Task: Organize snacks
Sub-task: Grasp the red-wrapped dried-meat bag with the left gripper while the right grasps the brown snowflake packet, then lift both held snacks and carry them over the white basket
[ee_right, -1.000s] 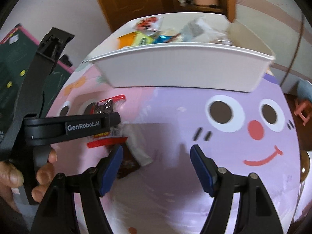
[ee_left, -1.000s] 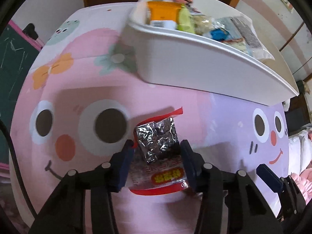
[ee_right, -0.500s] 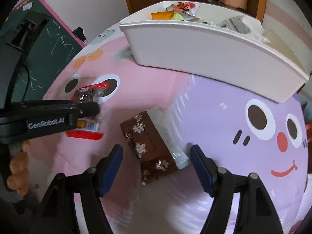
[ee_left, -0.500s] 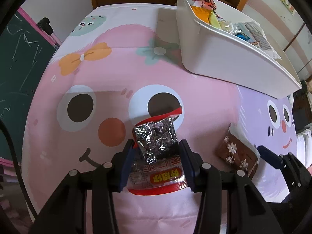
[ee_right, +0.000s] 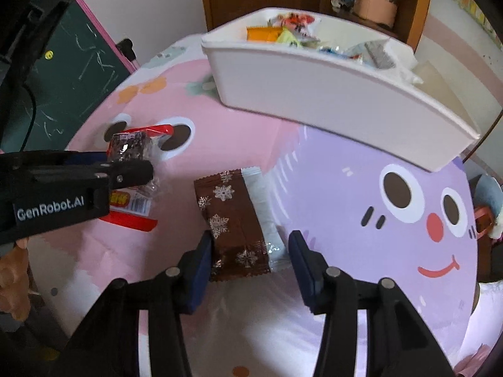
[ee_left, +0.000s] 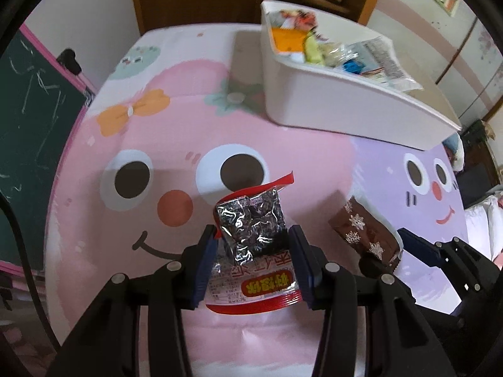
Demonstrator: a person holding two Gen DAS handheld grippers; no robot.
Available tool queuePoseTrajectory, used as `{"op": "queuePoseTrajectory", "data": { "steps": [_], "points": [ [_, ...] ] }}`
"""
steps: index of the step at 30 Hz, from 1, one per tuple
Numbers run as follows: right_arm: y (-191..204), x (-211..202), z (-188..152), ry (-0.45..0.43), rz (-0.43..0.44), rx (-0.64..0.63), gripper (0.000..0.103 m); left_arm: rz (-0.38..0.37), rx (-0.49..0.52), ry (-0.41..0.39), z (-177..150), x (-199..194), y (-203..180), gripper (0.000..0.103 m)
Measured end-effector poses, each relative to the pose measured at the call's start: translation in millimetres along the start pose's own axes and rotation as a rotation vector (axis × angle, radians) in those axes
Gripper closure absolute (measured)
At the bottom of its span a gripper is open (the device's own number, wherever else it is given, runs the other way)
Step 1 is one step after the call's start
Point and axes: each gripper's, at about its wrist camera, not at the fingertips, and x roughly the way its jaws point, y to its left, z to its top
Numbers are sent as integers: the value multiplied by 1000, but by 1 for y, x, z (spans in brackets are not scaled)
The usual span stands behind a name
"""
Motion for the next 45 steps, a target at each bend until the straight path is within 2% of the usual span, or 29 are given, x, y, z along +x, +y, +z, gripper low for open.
{"op": "queuePoseTrajectory", "data": {
  "steps": [10, 16, 20, 26, 32, 37, 42, 45],
  "points": [
    [-9, -57, -4, -112, -31, 50, 55, -24, 73, -82, -6, -50, -28, 58],
    [-26, -99, 7, -196, -43, 98, 55, -39, 145, -148, 9, -91, -51, 58],
    [-47, -136, 36, -283, -78, 114, 55, -17, 202, -244, 38, -126, -68, 58],
    [-83, -201, 98, -456, -180, 118, 55, 3, 231, -372, 106, -174, -88, 58],
    [-113, -242, 158, -563, -227, 144, 55, -22, 220, -423, 170, -199, -104, 58],
    [-126, -237, 197, -569, -226, 157, 54, 2, 213, -442, 216, -187, -120, 58],
    [-136, -207, 219, -536, -220, 169, 54, 17, 199, -400, 247, -140, -129, 58],
    [-141, -181, 222, -494, -218, 176, 54, 29, 193, -364, 254, -108, -128, 58]
  ]
}}
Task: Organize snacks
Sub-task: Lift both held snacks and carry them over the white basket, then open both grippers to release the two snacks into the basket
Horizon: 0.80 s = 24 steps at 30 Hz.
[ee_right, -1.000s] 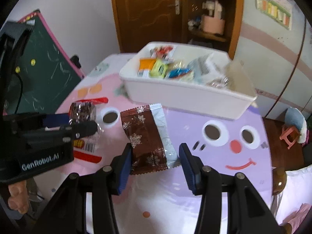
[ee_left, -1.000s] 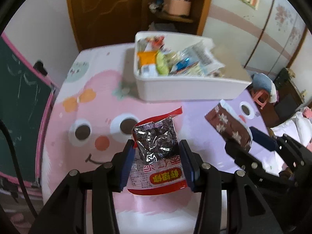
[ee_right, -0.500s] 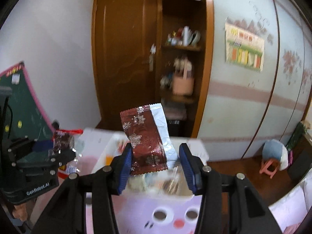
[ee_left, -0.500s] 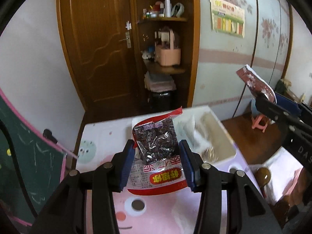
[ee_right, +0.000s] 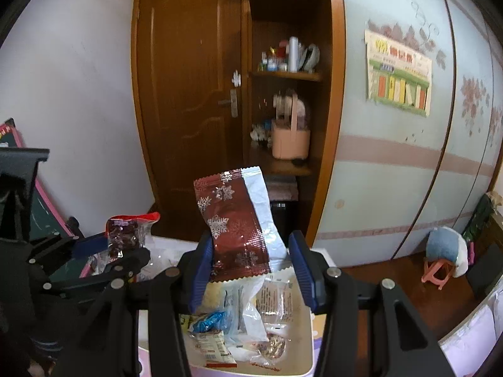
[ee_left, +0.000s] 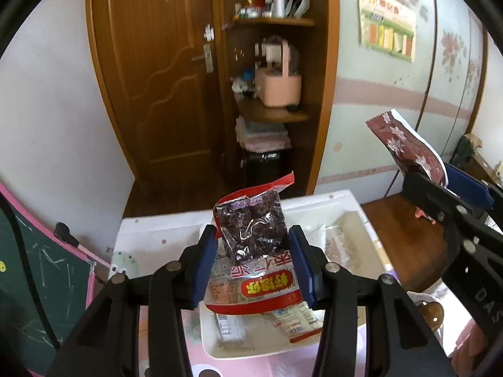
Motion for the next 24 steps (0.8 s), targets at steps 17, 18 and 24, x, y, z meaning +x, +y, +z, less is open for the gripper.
{"op": "queuePoseTrajectory", "data": {
  "steps": [17, 18, 24],
  "points": [
    [4, 113, -74, 297, -28, -10, 50, 46, 10, 180, -50, 117, 7, 8],
    [5, 114, -77, 305, -27, -12, 49, 37, 5, 192, -52, 119, 9, 8],
    [4, 116, -81, 317, -20, 1, 42, 20, -12, 228, -60, 122, 14, 7]
  ]
}}
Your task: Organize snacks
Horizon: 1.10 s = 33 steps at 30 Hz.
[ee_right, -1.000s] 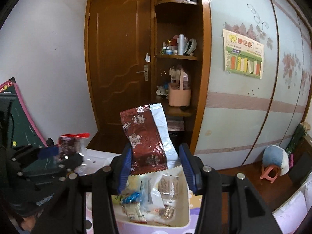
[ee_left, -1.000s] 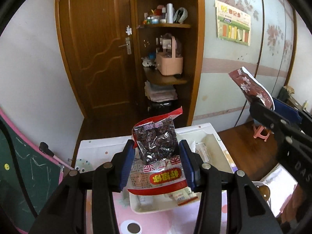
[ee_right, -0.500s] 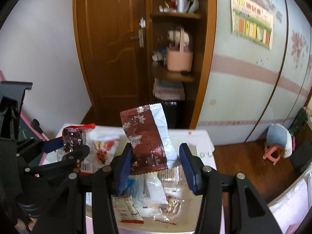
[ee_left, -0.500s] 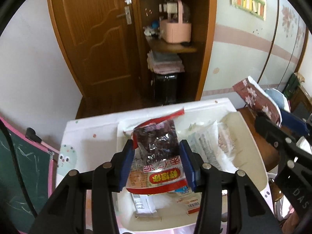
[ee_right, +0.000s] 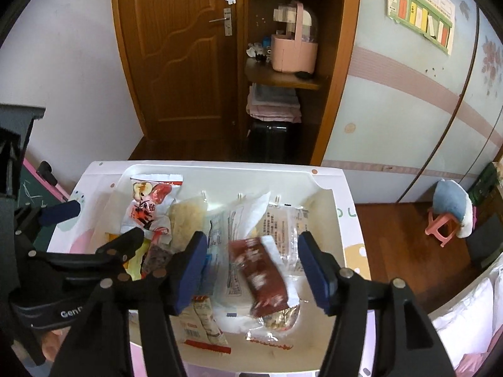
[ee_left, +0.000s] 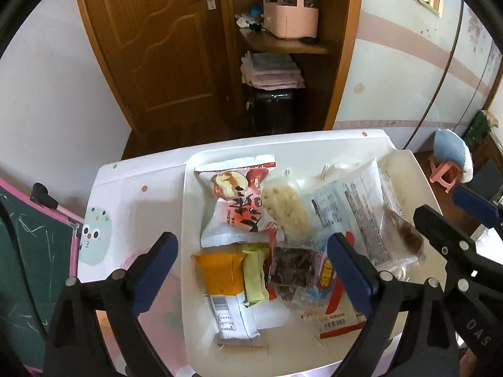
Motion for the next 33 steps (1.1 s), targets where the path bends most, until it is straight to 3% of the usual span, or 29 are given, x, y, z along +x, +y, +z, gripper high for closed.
{"op": "queuePoseTrajectory", "data": {
  "steps": [16, 24, 33],
  "points": [
    [-2, -28, -1, -26, 14, 26, 41, 11, -3, -31, -12, -43, 2, 1],
    [3, -87, -15, -85, 36, 31, 41, 1, 4, -82, -36, -108, 1, 1],
    [12, -172, -68, -162, 82, 43, 35, 31, -9, -146, -104, -197, 6, 1]
  ]
}}
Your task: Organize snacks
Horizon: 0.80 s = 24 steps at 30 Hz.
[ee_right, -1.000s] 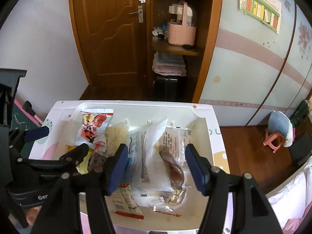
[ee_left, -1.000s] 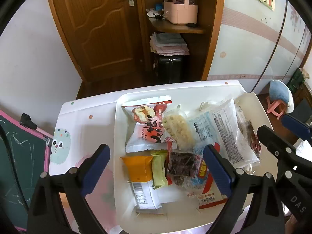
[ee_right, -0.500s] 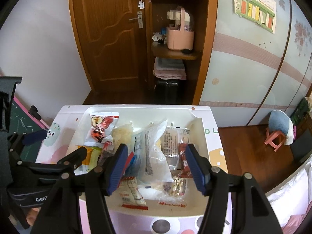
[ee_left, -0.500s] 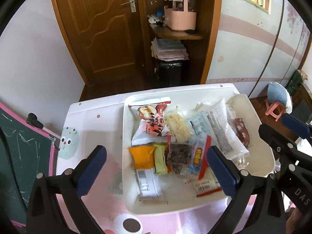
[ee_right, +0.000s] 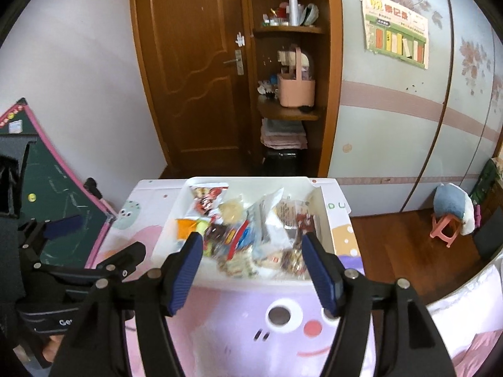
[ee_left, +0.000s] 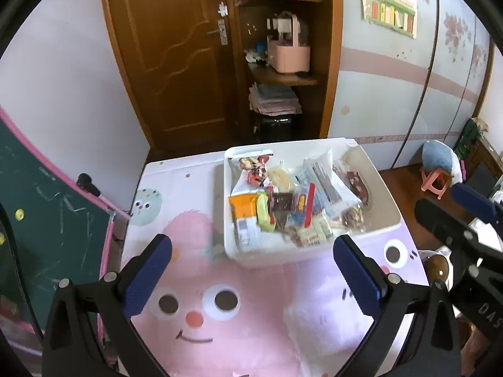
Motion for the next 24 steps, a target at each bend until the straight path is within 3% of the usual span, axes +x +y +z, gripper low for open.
{"op": "queuePoseTrajectory", "data": {
  "steps": [5, 11, 15, 24],
  "points": [
    [9, -37, -36, -3, 61, 25, 33, 2, -32, -45, -38, -46, 8, 1],
    [21, -70, -75, -26, 77, 35, 32, -4, -45, -48, -81, -73, 10, 1],
    [25, -83, -97, -38, 64, 43, 31, -6, -63, -35, -103, -81, 12, 1],
    [26, -86, -131, 6, 98, 95, 31, 49, -73, -105, -140, -108, 20, 1]
  ]
}}
